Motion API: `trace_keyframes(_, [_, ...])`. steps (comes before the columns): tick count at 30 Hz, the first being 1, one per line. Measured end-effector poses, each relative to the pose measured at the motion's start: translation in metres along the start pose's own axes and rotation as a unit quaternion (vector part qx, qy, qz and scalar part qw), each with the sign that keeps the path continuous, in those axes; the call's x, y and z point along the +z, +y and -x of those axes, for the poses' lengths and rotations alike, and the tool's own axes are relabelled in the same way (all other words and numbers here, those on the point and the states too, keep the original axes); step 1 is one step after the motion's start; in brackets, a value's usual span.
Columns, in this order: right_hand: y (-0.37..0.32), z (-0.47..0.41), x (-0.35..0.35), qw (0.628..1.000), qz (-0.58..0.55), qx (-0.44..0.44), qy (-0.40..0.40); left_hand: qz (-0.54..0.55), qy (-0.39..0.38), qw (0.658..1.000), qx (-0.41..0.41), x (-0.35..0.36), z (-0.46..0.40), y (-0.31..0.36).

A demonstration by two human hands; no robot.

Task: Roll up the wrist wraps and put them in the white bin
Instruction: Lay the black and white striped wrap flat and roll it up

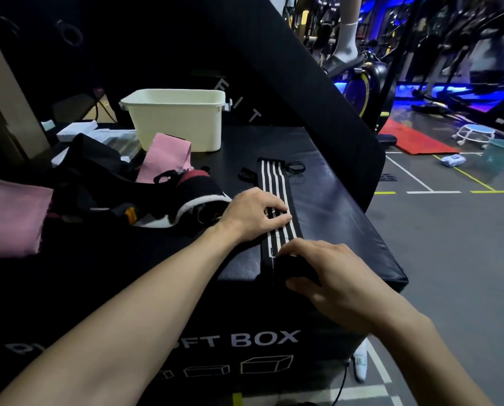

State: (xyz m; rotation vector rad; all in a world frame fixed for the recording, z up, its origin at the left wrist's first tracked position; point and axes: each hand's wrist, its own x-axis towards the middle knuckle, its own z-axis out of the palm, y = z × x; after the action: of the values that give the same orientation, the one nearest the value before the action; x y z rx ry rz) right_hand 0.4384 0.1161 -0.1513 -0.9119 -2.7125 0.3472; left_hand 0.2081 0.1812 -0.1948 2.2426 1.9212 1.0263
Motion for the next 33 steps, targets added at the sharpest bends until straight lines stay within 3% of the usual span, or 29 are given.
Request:
trace_keyframes(12, [0.006,-0.013,0.013,0.999,0.049,0.002,0.009,-0.019,-0.024,0.998,-0.056,0.001,0.000,0.003])
trace_keyframes(19, [0.007,-0.012,0.014,0.999,0.035,-0.002,0.036,-0.029,-0.136,0.989,-0.054,-0.001,-0.006,0.004])
trace_keyframes(24, [0.001,-0.013,0.012,0.998,0.053,0.005,0.041,-0.107,-0.222,0.969,-0.031,-0.002,-0.015,0.003])
trace_keyframes(33, [0.002,-0.008,0.007,0.999,0.038,-0.002,0.036,-0.156,-0.192,0.969,-0.021,0.001,-0.035,0.008])
